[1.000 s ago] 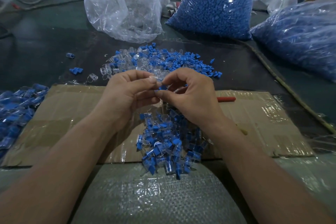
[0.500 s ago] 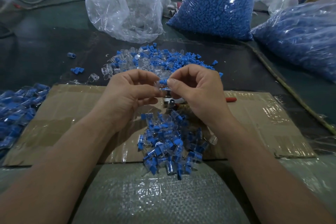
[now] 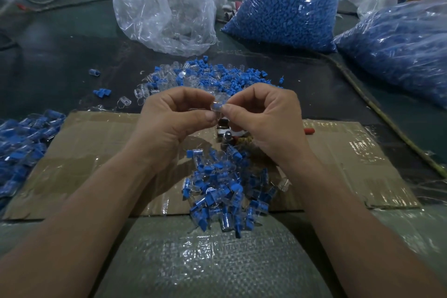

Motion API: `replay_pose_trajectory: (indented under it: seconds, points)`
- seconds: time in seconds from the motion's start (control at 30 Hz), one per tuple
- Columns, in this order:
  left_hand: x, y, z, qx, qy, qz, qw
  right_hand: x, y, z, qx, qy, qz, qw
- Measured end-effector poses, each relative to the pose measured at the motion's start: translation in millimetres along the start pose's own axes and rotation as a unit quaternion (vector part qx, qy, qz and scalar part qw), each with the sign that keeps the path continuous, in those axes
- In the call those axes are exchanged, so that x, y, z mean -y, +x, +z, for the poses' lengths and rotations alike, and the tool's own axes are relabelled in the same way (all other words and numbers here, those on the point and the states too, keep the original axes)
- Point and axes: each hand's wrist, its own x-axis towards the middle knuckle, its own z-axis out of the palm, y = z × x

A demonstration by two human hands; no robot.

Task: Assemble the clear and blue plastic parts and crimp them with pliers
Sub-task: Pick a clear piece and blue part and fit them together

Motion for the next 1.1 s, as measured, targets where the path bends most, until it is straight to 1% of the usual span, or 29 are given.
replay_pose_trajectory:
  seconds: [0.1,0.23,0.3,0.5,0.63,0.7,0.8,0.93,1.1]
  points:
    - [1.4,-1.4,2.7,0.009,0.015,0.013,1.0,0.1,1.0,-1.5,-0.016,0.004,0.0,1.0]
    - [4.6,-2.7,6.1,-0.031,0.075,0.028,0.996,-2.0,0.4,0.7,-0.006,0.007,-0.002,1.0]
    - [3.4,-2.5,5.0,-0.038,0.093,0.035,0.994,-3.4,0.2,2.7,0.0,0.003,-0.01,1.0]
    - [1.7,-2.2,4.9,-0.049,0.112,0.038,0.992,-6.8,-1.4,4.9,-0.003,-0.046,-0.072,0.996]
    - [2.6,-0.6,3.8,-0.039,0.123,0.03,0.991,-7.2,-2.0,6.2,0.007,-0.042,-0.086,0.995]
    - [4.0,0.3,3.7,-0.035,0.122,0.03,0.991,-8.8,-1.1,6.2,0.012,-0.034,-0.081,0.996]
    - [3.5,1.4,2.7,-0.029,0.102,0.03,0.994,-10.6,1.8,6.0,0.021,-0.027,-0.051,0.998]
    - [3.0,1.9,1.6,-0.018,0.078,0.027,0.996,-8.4,1.5,6.2,0.067,0.074,-0.036,0.994]
    - [2.8,0.3,2.1,-0.003,0.107,0.031,0.994,-10.1,2.2,4.4,0.068,0.067,-0.03,0.995]
